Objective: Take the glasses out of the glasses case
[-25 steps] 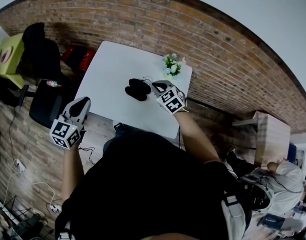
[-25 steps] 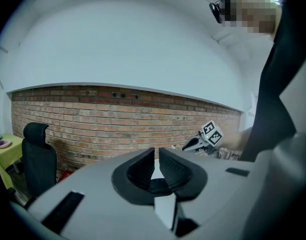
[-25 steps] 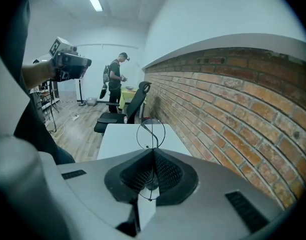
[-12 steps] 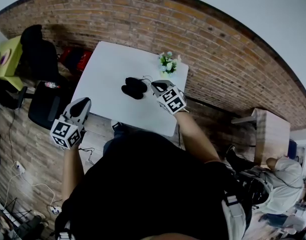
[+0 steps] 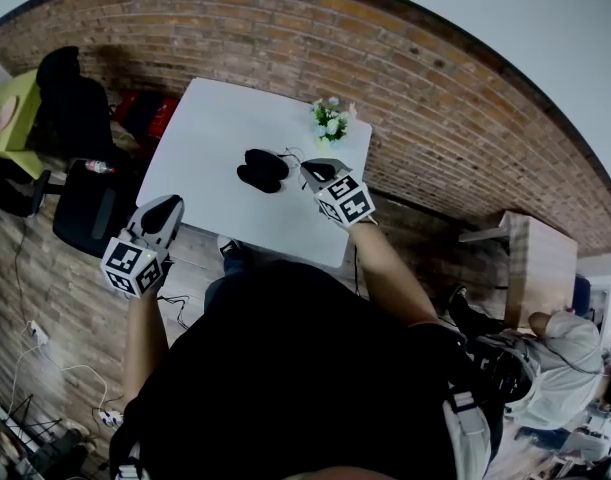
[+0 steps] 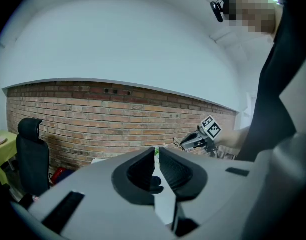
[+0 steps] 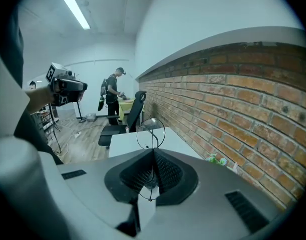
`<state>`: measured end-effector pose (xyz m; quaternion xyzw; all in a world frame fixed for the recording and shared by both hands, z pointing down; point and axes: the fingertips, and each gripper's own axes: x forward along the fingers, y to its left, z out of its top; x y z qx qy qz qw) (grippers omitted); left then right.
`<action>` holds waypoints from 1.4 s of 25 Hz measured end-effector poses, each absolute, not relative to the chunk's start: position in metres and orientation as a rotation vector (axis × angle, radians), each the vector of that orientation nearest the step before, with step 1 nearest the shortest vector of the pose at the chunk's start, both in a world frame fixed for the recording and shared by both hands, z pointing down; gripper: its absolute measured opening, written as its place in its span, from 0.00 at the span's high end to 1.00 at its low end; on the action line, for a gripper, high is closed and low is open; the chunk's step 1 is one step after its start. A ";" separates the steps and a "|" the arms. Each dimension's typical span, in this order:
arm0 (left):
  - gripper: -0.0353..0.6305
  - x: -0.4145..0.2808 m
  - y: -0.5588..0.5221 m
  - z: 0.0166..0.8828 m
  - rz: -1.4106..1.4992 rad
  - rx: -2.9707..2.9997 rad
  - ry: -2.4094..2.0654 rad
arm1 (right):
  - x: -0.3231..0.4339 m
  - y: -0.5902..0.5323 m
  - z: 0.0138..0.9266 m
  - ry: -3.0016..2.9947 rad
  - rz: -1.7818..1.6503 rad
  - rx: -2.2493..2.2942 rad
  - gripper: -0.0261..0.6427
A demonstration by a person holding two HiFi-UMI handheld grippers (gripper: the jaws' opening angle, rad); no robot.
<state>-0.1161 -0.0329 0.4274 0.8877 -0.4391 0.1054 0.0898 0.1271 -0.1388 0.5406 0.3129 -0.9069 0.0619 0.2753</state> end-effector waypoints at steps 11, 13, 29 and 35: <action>0.89 -0.113 -0.032 0.430 0.319 2.638 -1.289 | 0.130 -0.135 0.541 -2.432 0.159 0.846 0.93; 0.89 -0.113 -0.034 0.430 0.317 2.639 -1.283 | 0.130 -0.136 0.541 -2.428 0.163 0.849 0.93; 0.89 -0.132 -0.060 0.432 0.346 2.616 -1.274 | 0.116 -0.159 0.560 -2.403 0.225 0.834 0.93; 0.89 -0.171 -0.089 0.439 0.362 2.564 -1.319 | 0.073 -0.195 0.621 -2.331 0.276 0.721 0.93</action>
